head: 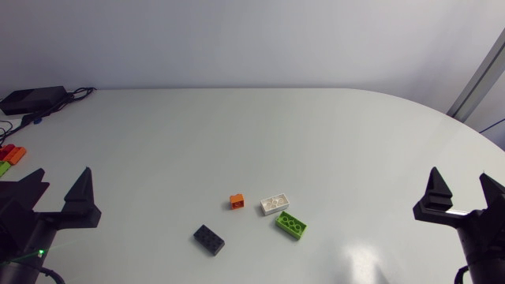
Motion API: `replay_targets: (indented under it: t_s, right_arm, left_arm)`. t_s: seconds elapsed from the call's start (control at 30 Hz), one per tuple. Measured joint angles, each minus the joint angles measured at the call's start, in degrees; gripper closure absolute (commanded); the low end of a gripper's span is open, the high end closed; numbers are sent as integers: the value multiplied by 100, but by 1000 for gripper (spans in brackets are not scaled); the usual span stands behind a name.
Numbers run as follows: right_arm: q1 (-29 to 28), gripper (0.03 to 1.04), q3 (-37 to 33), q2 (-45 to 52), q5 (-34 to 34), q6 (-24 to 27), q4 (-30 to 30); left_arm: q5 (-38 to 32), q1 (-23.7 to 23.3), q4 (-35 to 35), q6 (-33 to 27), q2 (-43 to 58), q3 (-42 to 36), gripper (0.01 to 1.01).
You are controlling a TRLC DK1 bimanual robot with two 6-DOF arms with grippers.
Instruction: Disassemble duplo
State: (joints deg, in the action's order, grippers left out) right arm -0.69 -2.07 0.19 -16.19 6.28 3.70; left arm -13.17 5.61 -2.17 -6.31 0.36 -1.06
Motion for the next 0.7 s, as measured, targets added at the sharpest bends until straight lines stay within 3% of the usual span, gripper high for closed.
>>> replay_targets:
  t_s: [0.2,0.57,0.63,0.7]
  right_arm:
    - [-20,66,0,0,170,-247,-33]
    - [535,66,0,0,483,-249,-66]
    - [514,66,0,0,656,-251,-81]
    - [474,66,0,0,734,-247,-81]
  left_arm:
    - [44,-37,2,197,2,0,48]
    - [59,-116,0,337,-4,0,48]
    - [63,-87,-4,232,-7,0,48]
    - [293,28,-26,-238,-7,0,48]
